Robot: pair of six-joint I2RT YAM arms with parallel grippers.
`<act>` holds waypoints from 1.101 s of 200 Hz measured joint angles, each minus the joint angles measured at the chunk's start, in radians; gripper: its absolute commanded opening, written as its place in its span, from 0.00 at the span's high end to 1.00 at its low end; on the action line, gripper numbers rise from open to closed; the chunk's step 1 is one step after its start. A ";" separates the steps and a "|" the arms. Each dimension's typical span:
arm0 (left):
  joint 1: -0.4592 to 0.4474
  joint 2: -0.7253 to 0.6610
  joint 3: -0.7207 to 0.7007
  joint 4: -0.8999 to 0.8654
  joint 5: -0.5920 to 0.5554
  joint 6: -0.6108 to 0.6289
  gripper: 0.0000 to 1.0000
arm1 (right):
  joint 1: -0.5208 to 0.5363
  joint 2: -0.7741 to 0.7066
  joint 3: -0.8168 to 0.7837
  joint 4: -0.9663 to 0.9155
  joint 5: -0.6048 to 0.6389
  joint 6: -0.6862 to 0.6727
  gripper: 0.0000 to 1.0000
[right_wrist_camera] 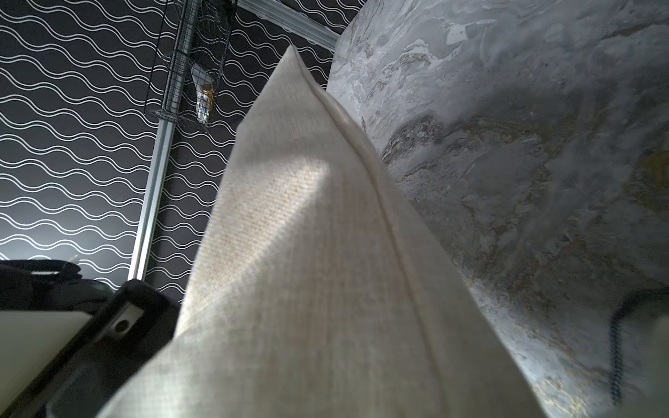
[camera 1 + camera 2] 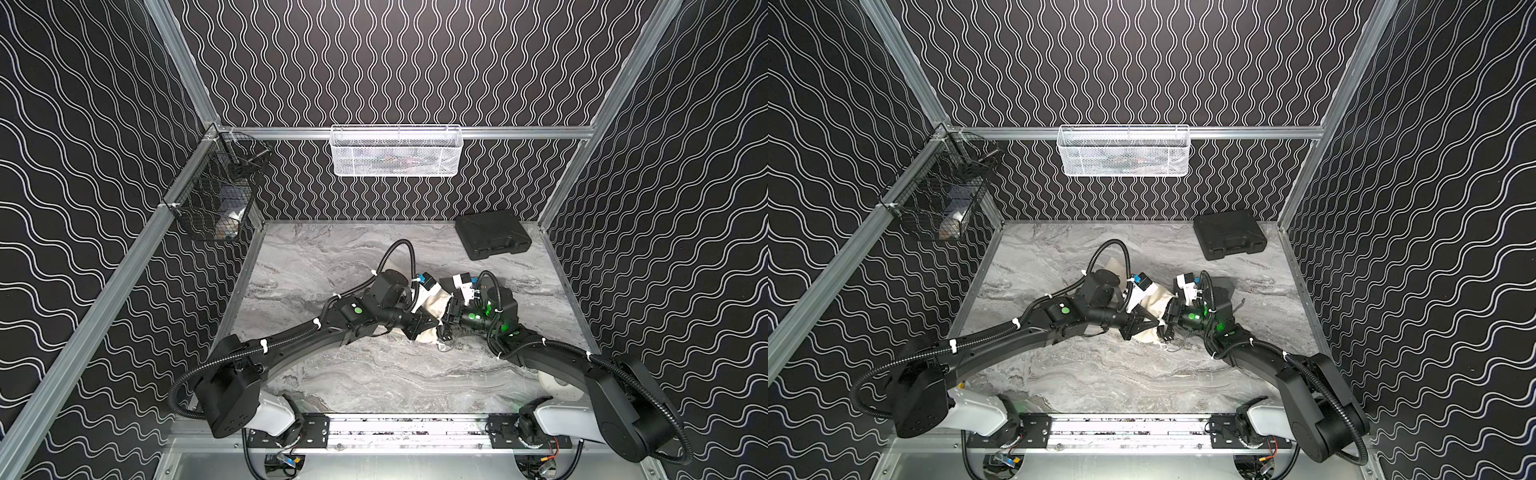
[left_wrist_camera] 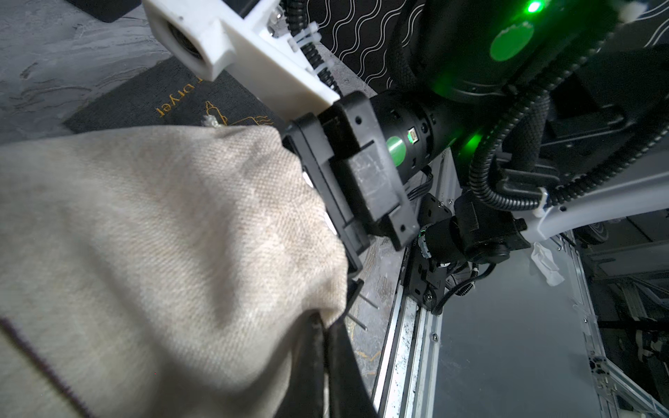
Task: Pack away hair dryers
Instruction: Place the hair dryer in the drawstring bag.
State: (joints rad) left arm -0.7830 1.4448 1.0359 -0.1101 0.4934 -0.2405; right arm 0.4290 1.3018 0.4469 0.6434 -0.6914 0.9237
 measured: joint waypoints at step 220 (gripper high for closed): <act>-0.037 0.081 -0.015 0.129 0.022 -0.134 1.00 | 0.006 0.187 0.083 0.036 0.216 0.209 1.00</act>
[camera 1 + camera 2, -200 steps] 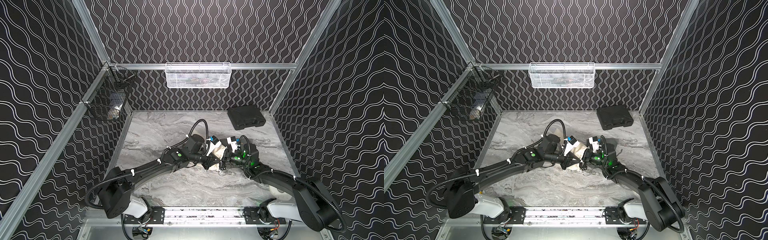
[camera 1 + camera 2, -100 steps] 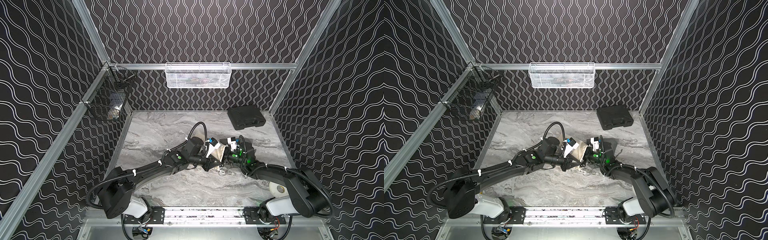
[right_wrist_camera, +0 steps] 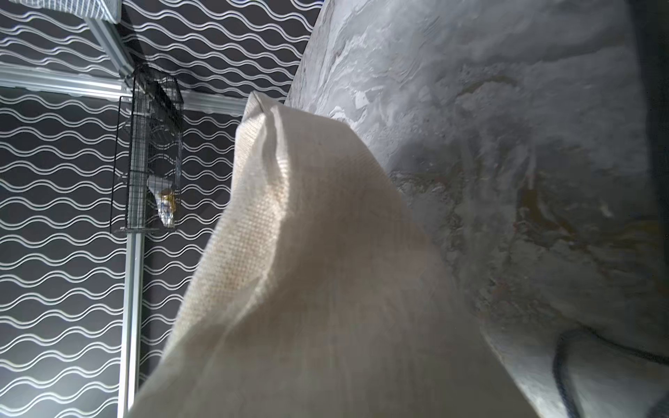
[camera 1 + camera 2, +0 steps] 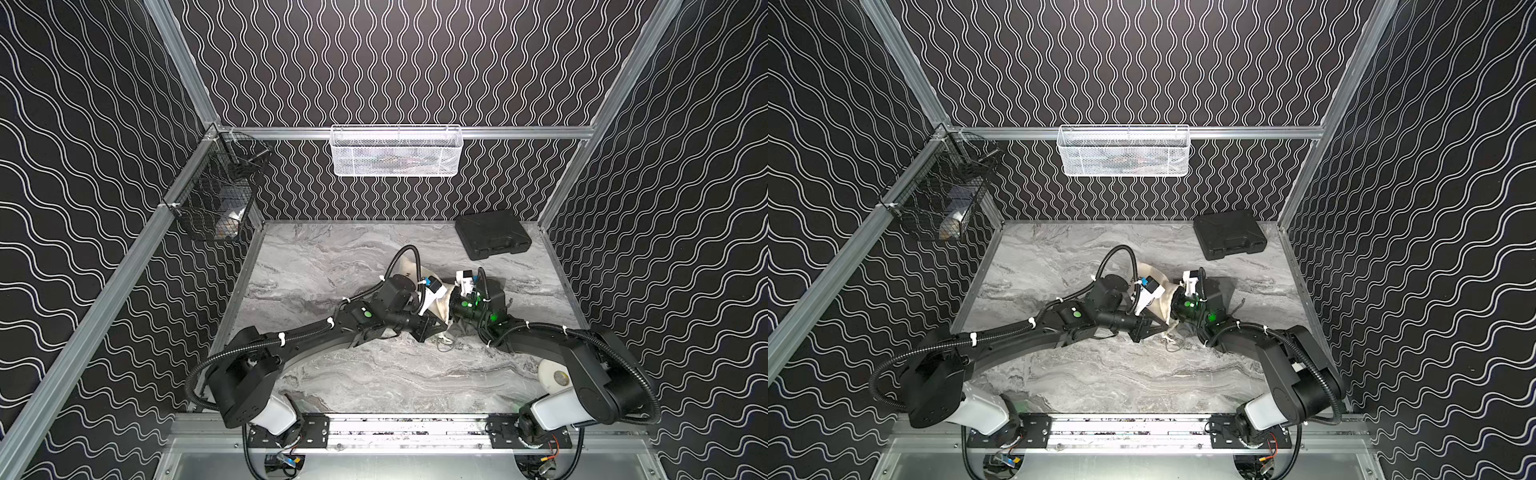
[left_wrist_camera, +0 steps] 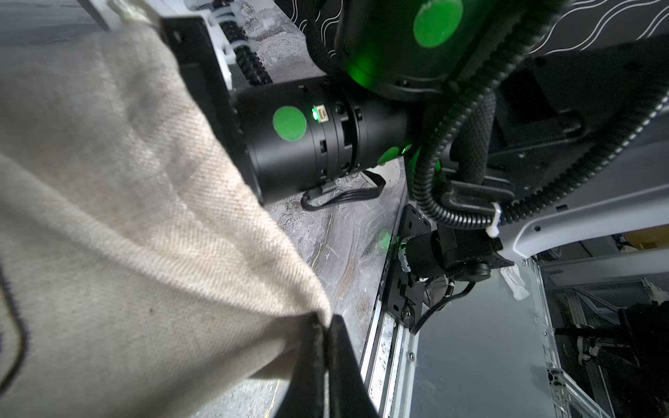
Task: Pack away hair dryers
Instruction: Place the hair dryer in the drawstring bag.
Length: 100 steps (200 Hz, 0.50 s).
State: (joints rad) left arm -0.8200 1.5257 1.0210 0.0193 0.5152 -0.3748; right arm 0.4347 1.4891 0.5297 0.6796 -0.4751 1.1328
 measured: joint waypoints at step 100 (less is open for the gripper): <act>0.024 -0.007 -0.003 -0.034 -0.048 -0.023 1.00 | 0.090 -0.019 -0.019 -0.065 0.126 -0.021 0.89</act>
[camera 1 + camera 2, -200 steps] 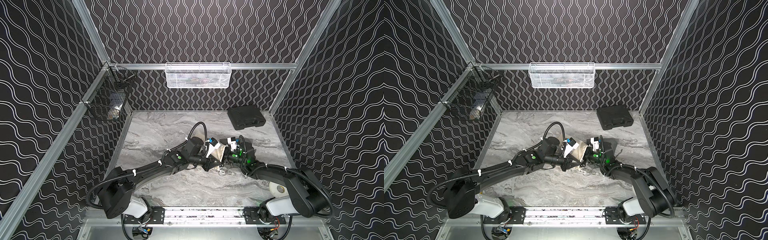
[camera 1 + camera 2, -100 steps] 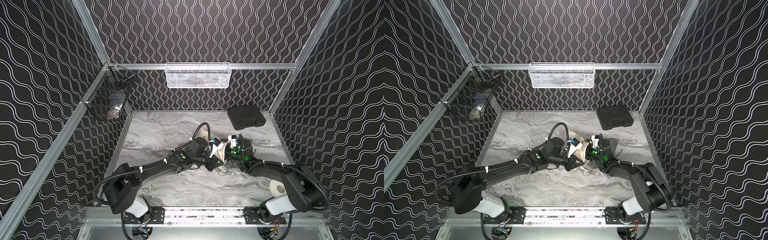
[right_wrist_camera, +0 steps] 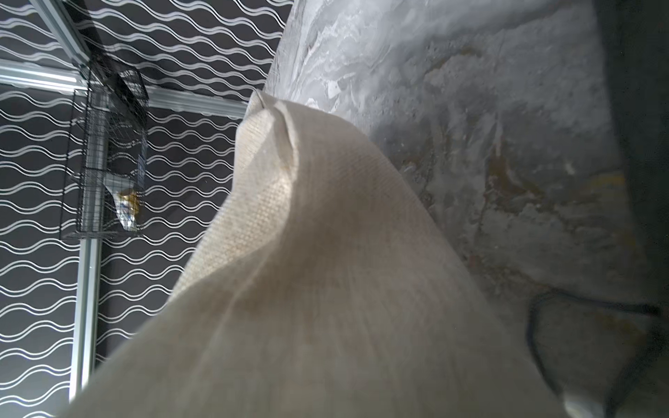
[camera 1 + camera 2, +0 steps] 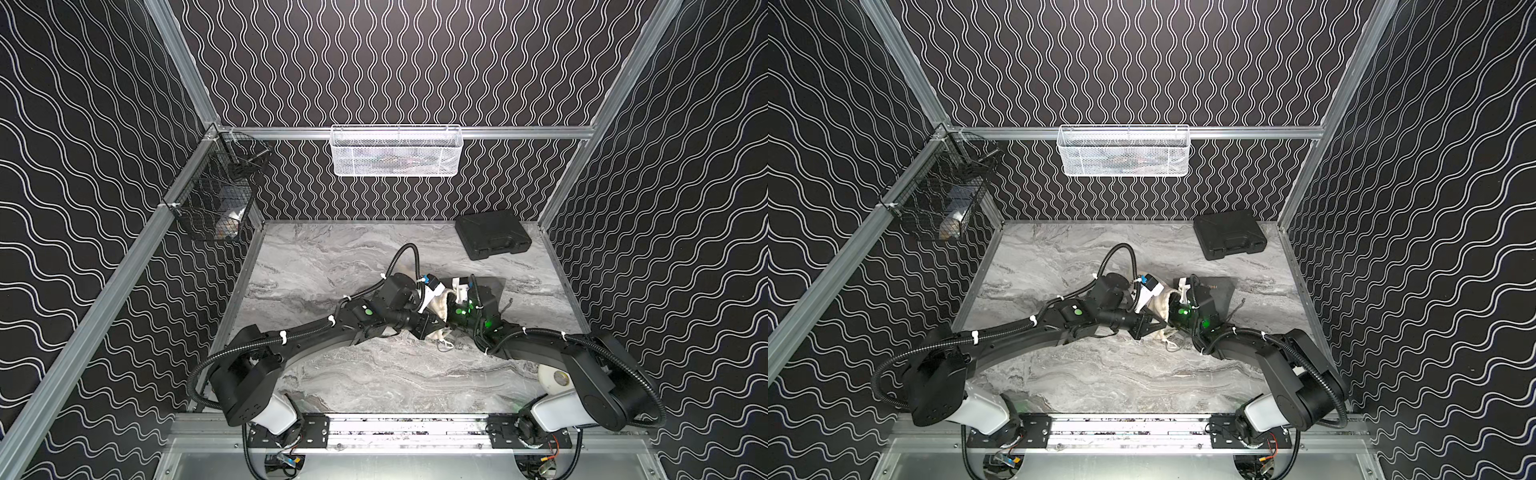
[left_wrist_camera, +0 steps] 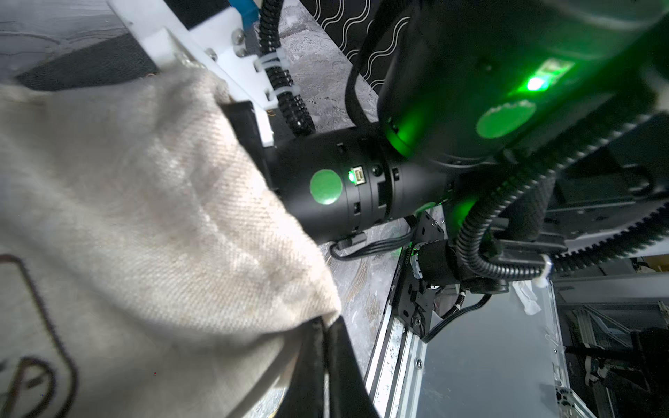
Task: Pack away hair dryers
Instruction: Place the hair dryer in the drawstring bag.
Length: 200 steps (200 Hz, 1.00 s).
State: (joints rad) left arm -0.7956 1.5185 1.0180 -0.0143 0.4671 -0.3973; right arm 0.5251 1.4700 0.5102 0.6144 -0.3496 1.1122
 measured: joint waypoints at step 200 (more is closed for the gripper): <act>0.151 -0.076 -0.062 -0.053 0.004 0.008 1.00 | 0.028 -0.061 0.094 -0.309 0.034 -0.041 0.16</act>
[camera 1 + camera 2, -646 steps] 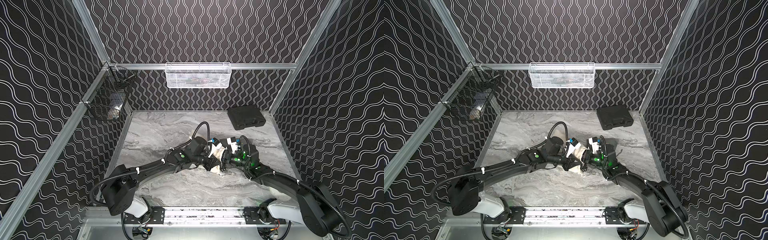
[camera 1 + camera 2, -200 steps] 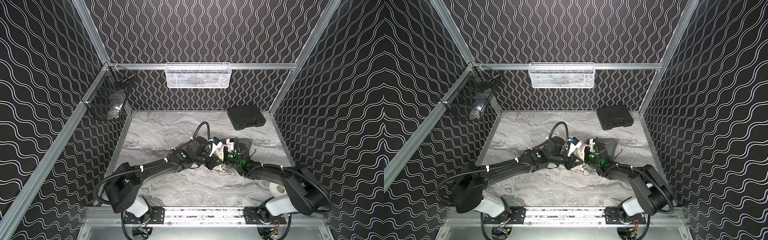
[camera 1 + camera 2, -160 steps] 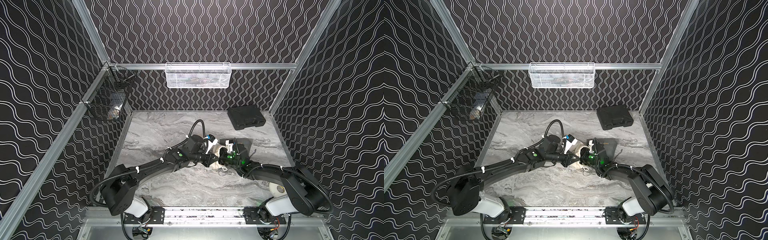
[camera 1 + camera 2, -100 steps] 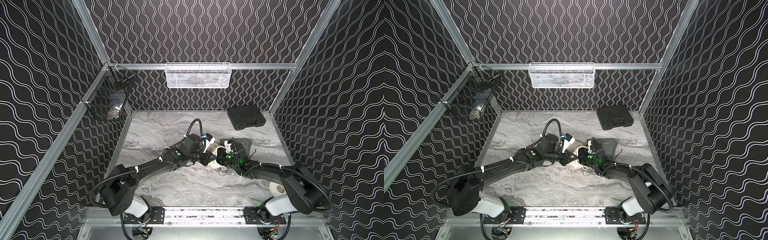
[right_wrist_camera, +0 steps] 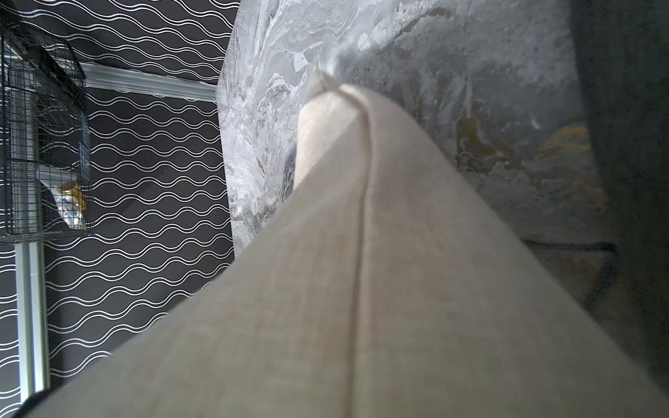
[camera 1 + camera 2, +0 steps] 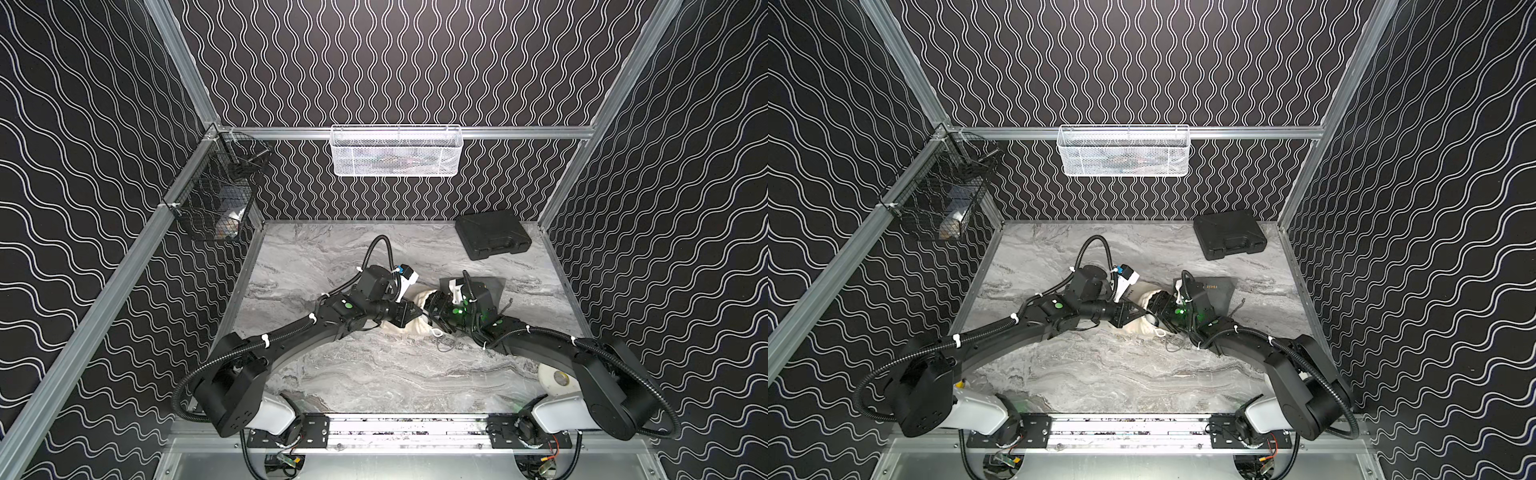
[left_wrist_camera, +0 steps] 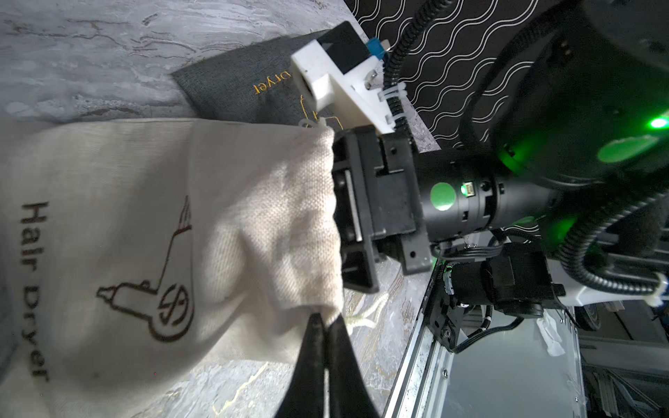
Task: Pack away hair dryers
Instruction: Place the hair dryer in the drawstring bag, then pull the drawstrings on both sides of the drawstring bag.
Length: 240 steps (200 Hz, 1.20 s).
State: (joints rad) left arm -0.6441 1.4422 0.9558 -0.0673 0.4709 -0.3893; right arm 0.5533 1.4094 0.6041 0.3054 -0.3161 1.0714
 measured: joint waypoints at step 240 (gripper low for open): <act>0.061 -0.049 -0.006 -0.109 -0.002 0.100 1.00 | -0.196 -0.243 0.095 -0.592 -0.064 -0.076 0.22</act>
State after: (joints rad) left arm -0.5831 1.3933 0.9493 -0.1768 0.4686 -0.2890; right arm 0.3573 1.1664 0.6991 -0.2871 -0.3801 0.9955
